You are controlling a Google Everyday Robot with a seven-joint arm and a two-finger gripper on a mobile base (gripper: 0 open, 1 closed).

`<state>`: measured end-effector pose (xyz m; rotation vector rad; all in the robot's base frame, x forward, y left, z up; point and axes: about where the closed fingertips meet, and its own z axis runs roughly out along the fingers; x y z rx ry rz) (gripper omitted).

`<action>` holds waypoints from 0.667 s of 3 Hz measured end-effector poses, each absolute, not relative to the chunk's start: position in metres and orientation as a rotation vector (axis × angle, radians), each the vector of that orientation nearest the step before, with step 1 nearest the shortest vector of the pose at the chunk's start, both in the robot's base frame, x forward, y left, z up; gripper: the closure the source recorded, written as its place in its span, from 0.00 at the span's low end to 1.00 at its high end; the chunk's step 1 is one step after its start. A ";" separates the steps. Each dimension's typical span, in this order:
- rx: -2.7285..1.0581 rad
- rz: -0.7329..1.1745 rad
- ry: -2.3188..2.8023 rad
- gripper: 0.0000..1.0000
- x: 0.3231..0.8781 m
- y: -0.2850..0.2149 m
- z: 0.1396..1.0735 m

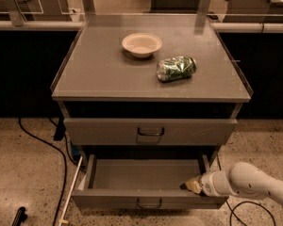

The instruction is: Open middle drawer

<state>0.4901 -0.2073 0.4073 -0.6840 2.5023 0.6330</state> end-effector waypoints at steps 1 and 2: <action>-0.684 0.633 2.502 1.00 0.490 -0.207 0.408; -0.601 0.611 2.473 1.00 0.482 -0.209 0.403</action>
Offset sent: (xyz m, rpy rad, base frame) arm -0.0268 -0.0109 -0.0134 0.0500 -0.1213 -0.2169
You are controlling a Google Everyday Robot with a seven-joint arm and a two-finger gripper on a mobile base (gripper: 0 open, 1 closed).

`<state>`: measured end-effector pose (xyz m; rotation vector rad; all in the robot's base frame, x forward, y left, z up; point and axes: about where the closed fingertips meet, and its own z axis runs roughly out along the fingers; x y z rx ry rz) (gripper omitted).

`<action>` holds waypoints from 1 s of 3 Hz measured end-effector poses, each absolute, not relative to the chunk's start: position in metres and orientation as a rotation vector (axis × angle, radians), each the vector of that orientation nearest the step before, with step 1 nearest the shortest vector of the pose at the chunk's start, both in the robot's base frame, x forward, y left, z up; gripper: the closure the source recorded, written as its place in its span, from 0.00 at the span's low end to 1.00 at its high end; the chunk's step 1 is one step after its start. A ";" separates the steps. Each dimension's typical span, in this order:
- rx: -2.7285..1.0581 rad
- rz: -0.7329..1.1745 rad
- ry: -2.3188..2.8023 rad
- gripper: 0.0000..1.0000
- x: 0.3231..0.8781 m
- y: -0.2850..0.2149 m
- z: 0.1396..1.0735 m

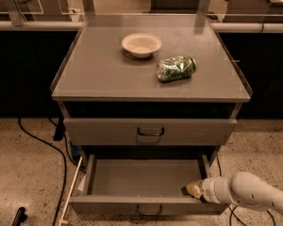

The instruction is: Open middle drawer

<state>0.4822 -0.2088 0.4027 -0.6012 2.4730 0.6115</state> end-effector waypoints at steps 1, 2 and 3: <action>-0.583 0.577 2.450 1.00 0.488 -0.212 0.408; -0.568 0.498 2.356 1.00 0.489 -0.214 0.446; -0.558 0.367 2.219 1.00 0.494 -0.221 0.508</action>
Offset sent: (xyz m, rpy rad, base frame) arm 0.0060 -0.0137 0.1280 -0.0621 -0.3811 -0.1202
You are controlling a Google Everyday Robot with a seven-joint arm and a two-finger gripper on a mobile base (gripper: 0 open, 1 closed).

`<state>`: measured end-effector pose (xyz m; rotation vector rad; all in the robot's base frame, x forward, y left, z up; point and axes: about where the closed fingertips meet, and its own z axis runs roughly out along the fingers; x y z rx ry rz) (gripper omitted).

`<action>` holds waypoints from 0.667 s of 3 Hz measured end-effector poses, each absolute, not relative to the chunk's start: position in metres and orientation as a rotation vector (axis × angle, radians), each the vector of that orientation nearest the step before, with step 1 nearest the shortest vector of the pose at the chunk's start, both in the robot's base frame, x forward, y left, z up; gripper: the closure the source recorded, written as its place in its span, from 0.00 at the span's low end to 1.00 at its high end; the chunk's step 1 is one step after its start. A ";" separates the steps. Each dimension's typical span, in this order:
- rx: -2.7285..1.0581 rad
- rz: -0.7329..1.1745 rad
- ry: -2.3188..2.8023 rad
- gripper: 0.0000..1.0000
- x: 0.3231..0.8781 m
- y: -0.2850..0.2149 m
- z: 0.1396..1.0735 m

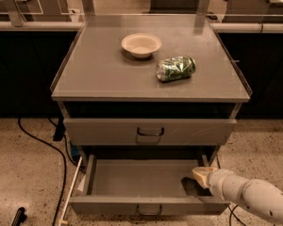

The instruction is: Open middle drawer

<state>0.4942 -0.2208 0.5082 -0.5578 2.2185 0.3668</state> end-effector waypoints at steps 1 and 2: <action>-0.549 0.367 2.210 0.81 0.496 -0.220 0.512; -0.549 0.367 2.210 0.58 0.496 -0.220 0.512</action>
Offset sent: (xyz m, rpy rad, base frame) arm 0.0018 0.0003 0.0052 0.0056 -0.0123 -0.0076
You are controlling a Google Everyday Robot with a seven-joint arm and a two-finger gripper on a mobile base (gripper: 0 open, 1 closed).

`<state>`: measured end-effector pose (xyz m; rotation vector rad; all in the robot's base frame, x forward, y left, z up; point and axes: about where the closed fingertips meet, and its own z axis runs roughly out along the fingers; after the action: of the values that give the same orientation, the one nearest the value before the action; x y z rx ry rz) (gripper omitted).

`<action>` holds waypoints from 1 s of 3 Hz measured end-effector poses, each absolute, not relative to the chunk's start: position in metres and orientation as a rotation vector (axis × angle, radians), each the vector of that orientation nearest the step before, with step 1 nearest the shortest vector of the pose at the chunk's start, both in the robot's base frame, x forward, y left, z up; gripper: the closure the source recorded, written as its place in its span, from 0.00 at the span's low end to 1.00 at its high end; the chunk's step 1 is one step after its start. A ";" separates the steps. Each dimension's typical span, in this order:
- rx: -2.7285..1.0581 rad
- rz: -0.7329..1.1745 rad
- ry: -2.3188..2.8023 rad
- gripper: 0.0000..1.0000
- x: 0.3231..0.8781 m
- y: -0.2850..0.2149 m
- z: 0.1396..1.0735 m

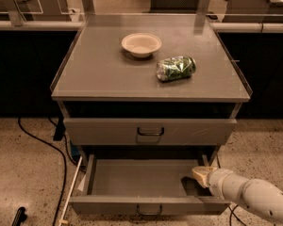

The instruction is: Open middle drawer

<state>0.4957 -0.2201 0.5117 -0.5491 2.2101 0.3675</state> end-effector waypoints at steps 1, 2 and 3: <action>-0.549 0.368 2.210 0.34 0.496 -0.220 0.512; -0.549 0.368 2.210 0.11 0.496 -0.220 0.512; -0.549 0.368 2.210 0.00 0.496 -0.220 0.512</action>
Offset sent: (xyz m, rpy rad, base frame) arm 0.0000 0.0000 0.0000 0.0000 0.0000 0.0000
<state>0.4957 -0.2200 0.5117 -0.5492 2.2100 0.3676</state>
